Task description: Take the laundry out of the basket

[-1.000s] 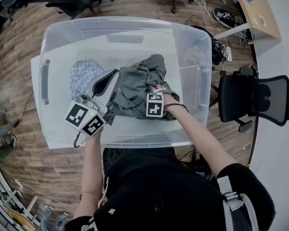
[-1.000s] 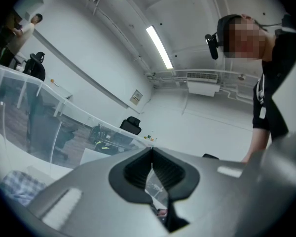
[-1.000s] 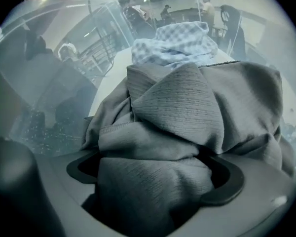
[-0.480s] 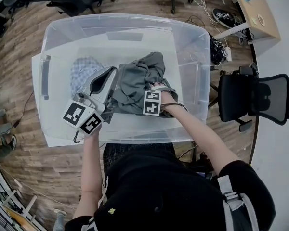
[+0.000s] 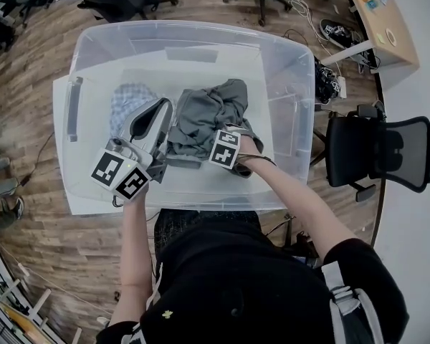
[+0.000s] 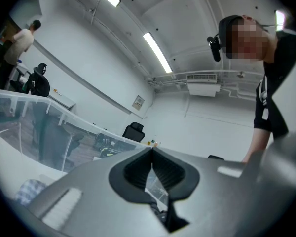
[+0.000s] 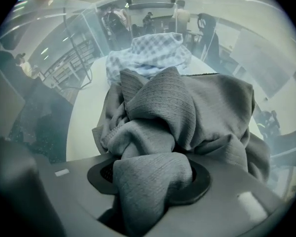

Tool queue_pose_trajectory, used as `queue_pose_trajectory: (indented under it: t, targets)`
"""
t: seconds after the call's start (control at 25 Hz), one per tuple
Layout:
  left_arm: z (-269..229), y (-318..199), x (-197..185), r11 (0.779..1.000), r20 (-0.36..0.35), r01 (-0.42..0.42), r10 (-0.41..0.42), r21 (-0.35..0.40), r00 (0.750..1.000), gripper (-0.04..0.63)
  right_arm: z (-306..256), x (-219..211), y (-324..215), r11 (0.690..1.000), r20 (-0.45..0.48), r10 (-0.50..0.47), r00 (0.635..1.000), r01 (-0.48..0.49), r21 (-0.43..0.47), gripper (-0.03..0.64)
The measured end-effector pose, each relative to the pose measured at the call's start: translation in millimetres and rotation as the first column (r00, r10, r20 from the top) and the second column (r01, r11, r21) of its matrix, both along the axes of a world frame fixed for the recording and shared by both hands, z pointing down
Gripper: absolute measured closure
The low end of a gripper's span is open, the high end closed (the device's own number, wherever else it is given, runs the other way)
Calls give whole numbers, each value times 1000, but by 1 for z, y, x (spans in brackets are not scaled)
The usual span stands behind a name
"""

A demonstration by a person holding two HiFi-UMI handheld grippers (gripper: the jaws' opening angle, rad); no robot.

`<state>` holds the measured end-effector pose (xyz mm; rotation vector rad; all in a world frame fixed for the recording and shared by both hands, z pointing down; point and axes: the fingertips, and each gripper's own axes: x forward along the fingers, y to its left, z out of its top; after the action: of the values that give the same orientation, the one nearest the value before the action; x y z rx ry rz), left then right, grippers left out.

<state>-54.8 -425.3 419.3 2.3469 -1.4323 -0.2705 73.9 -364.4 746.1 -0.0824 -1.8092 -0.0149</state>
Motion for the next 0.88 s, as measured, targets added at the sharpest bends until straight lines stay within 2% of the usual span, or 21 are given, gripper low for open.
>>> queue_pose_trajectory:
  t: [0.12, 0.2, 0.32, 0.44, 0.52, 0.6, 0.8, 0.88]
  targets:
    - [-6, 1, -6, 1000, 2, 14, -14, 12, 1000, 588, -6, -7, -19, 994, 65, 111, 992, -110, -12, 424]
    - [-9, 3, -6, 1000, 2, 19, -19, 18, 1000, 588, -11, -4, -33, 974, 102, 224, 969, -221, -47, 439]
    - [-16, 8, -10, 999, -2, 27, -27, 30, 1000, 588, -20, 2, -53, 911, 141, 409, 902, -394, -122, 448]
    - [-24, 13, -18, 998, 3, 37, -37, 41, 999, 588, -33, 1, -70, 842, 185, 536, 824, -506, -187, 449]
    - [-28, 17, -22, 998, 5, 43, -43, 47, 999, 588, -43, -2, -78, 808, 221, 587, 779, -547, -219, 451]
    - [-32, 20, -25, 997, 5, 45, -45, 55, 999, 588, -54, -6, -85, 789, 260, 614, 745, -568, -236, 451]
    - [-39, 24, -28, 997, 8, 39, -40, 65, 999, 588, -83, -18, -92, 770, 342, 638, 690, -585, -255, 453]
    - [-42, 27, -29, 997, 12, 32, -33, 68, 999, 588, -98, -21, -92, 754, 373, 656, 657, -597, -274, 453]
